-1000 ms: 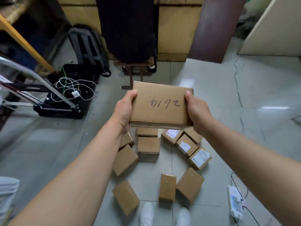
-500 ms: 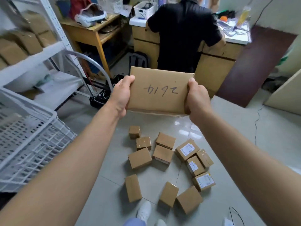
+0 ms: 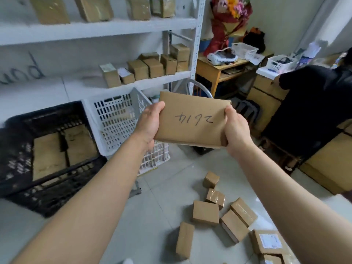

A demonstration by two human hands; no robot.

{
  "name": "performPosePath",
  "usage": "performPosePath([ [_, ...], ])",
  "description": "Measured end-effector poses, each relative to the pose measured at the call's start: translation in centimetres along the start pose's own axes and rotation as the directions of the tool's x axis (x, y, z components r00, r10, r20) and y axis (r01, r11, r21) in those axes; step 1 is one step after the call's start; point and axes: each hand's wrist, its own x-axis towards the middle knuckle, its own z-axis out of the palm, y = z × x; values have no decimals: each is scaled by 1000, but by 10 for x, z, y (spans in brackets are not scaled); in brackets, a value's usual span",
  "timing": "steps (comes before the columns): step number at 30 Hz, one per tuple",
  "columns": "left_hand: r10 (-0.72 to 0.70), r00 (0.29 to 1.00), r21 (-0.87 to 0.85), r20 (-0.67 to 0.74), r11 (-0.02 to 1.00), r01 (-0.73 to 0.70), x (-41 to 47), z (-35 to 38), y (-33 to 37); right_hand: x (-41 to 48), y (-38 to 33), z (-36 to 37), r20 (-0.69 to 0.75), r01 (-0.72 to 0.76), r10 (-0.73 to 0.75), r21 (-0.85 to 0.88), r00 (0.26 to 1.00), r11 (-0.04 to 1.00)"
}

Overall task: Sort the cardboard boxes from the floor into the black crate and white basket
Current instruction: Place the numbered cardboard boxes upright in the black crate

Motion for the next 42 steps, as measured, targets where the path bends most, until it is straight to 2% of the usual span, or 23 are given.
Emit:
performPosePath([
  [2, 9, 999, -24, -45, 1000, -10, 7, -34, 5, -2, -9, 37, 67, 2, -4, 20, 998, 1000],
  [9, -31, 951, -86, -309, 996, 4, 53, -237, 17, -23, -13, 258, 356, 69, -57, -22, 933, 997],
  [13, -112, 896, -114, -430, 991, 69, 70, -339, 14, -41, -3, 374, 490, 103, -60, -60, 870, 993],
  [17, -205, 841, -210, -501, 971, 111, 86, -405, 5, -48, 10, 454, 622, 89, 23, -149, 782, 985],
  [21, -273, 783, -289, -558, 949, 125, 108, -441, -14, -33, 17, 514, 702, 76, 99, -214, 705, 974],
  [26, -386, 638, -442, -666, 893, 79, 146, -469, -39, -3, 24, 586, 765, 80, 247, -362, 595, 929],
  [28, -425, 612, -475, -667, 875, 89, 161, -475, -49, 9, 27, 612, 777, 103, 272, -395, 567, 913],
  [31, -477, 585, -507, -657, 853, 125, 178, -482, -62, 23, 35, 646, 788, 163, 252, -404, 561, 900],
  [34, -513, 530, -526, -675, 839, 142, 189, -490, -75, 33, 44, 675, 811, 284, 194, -402, 552, 871],
  [39, -567, 508, -597, -649, 793, 123, 210, -505, -96, 45, 68, 722, 826, 394, 185, -436, 532, 809],
  [42, -638, 486, -673, -598, 728, 127, 222, -516, -109, 51, 84, 750, 806, 433, 194, -484, 559, 760],
])
